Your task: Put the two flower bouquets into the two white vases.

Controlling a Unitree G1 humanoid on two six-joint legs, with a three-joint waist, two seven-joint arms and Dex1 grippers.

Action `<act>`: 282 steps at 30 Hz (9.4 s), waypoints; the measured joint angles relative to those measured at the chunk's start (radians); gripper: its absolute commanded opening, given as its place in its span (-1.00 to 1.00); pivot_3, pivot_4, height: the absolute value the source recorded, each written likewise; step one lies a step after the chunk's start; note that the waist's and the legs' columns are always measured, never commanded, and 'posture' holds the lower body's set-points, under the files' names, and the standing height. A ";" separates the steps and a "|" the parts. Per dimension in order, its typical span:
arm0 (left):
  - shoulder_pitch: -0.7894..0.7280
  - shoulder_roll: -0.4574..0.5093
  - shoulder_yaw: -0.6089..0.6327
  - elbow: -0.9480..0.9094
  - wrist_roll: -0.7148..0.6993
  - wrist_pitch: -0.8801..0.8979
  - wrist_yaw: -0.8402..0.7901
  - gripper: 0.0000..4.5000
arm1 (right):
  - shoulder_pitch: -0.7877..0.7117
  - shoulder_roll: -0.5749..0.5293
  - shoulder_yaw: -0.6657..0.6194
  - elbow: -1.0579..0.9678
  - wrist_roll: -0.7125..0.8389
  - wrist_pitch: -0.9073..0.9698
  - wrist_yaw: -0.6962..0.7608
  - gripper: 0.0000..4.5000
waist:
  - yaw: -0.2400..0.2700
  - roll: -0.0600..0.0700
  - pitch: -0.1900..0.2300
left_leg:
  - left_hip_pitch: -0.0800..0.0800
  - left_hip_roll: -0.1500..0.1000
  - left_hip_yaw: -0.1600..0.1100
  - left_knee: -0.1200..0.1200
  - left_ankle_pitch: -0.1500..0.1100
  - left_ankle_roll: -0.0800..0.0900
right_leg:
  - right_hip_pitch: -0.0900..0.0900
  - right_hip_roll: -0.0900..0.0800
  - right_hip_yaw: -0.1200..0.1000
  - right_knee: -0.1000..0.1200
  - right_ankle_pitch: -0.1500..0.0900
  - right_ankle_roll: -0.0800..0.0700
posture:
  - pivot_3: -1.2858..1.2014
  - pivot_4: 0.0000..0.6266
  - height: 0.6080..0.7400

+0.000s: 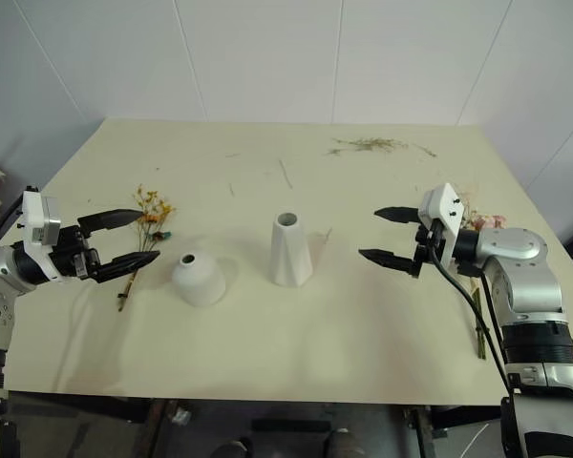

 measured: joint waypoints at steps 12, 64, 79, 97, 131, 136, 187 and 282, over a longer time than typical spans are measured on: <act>0.052 0.007 0.017 -0.018 0.026 0.001 0.083 1.00 | -0.012 0.019 0.001 -0.003 0.003 0.017 -0.003 0.99 | -0.001 0.000 0.000 | 0.000 0.000 0.000 0.000 0.000 0.000 | 0.000 0.000 0.000 0.000 0.000 0.000 | 0.03 -0.52 1.00; -0.641 0.040 -0.635 0.606 0.458 0.918 0.299 1.00 | -0.009 0.100 0.025 -0.267 0.135 0.063 0.053 0.99 | 0.001 -0.001 0.000 | -0.003 -0.001 0.001 0.002 0.000 -0.001 | -0.004 0.001 0.001 0.003 0.000 0.001 | 0.03 -0.52 1.00; -0.686 0.003 -0.584 0.764 0.540 0.831 0.276 -0.30 | -0.045 0.048 0.022 -0.271 0.155 0.076 0.082 1.00 | 0.001 -0.001 -0.001 | -0.001 -0.002 0.001 0.003 0.000 -0.001 | -0.004 0.000 0.002 0.007 -0.001 0.002 | 0.03 -0.52 1.00; -0.612 -0.016 -0.307 0.749 0.470 0.712 0.429 -1.00 | -0.082 0.050 0.025 -0.226 0.135 0.064 0.084 1.00 | 0.007 -0.001 0.000 | -0.002 -0.003 0.000 0.005 0.001 -0.002 | -0.004 -0.001 0.001 0.008 0.000 0.003 | 0.03 -0.52 1.00; 0.039 -0.378 0.112 -0.291 -0.263 0.163 0.363 -1.00 | -0.065 0.105 0.035 -0.169 0.090 0.023 -0.020 1.00 | 0.010 -0.002 -0.001 | -0.013 -0.002 0.002 0.019 0.001 0.001 | -0.008 -0.001 0.003 0.004 0.010 0.003 | 0.03 -0.52 1.00; 0.051 -0.390 0.069 -0.257 -0.245 0.130 0.353 -1.00 | -0.062 0.105 0.034 -0.192 0.092 0.027 -0.035 1.00 | 0.010 -0.002 -0.001 | -0.013 -0.002 0.002 0.019 0.000 0.001 | -0.008 -0.001 0.003 0.002 0.010 0.003 | 0.03 -0.52 1.00; 0.087 -0.387 -0.029 -0.151 -0.148 -0.048 0.245 -1.00 | 0.011 0.129 0.034 -0.278 0.117 0.049 -0.145 1.00 | 0.025 -0.002 -0.001 | -0.014 -0.002 0.002 0.018 0.000 0.001 | -0.008 -0.001 0.003 0.000 0.011 0.003 | 0.03 -0.52 1.00; 0.150 0.052 0.076 -0.320 -0.300 0.223 -0.011 0.76 | -0.221 -0.392 0.183 -0.036 -0.058 0.819 -0.207 1.00 | 0.016 0.001 0.001 | -0.015 0.000 0.008 0.002 -0.002 0.004 | -0.013 -0.001 0.004 -0.014 0.008 0.000 | 0.03 -0.52 1.00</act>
